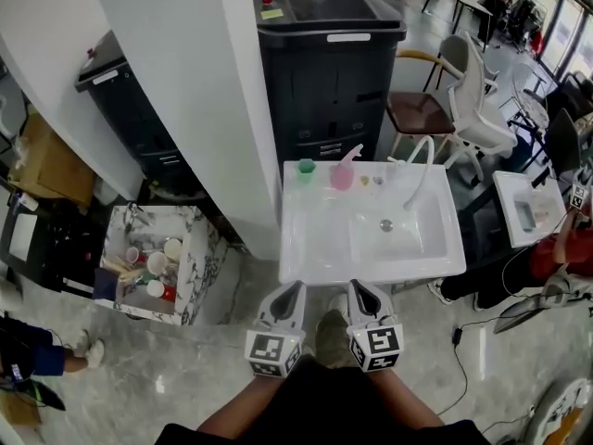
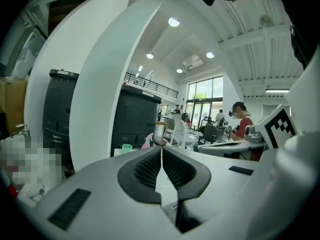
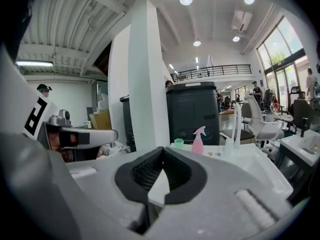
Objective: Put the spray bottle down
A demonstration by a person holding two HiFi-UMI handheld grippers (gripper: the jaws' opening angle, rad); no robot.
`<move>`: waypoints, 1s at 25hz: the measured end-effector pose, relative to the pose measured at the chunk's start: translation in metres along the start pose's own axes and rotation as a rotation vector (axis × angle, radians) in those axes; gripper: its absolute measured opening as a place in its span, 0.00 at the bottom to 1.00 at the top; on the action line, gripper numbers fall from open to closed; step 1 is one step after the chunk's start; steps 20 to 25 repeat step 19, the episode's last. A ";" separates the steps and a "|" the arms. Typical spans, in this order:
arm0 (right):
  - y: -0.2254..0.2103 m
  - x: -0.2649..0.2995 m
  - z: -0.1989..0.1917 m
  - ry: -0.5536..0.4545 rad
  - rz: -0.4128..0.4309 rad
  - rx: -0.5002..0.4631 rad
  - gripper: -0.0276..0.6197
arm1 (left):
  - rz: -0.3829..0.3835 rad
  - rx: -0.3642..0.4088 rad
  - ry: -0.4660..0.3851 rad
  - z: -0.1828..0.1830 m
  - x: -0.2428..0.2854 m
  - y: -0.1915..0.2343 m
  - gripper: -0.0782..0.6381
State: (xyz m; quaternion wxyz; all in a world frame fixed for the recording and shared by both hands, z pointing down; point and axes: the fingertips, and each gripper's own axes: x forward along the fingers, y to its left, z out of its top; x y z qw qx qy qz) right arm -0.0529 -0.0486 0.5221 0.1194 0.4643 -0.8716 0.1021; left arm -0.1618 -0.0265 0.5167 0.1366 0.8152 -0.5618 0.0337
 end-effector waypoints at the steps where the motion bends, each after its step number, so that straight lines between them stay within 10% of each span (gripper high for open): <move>1: 0.001 -0.003 0.000 -0.002 -0.002 0.000 0.04 | -0.008 -0.001 0.001 -0.001 -0.001 -0.003 0.15; 25: -0.013 -0.009 0.016 -0.005 -0.043 -0.030 0.04 | -0.039 0.015 -0.014 0.013 0.020 -0.001 0.15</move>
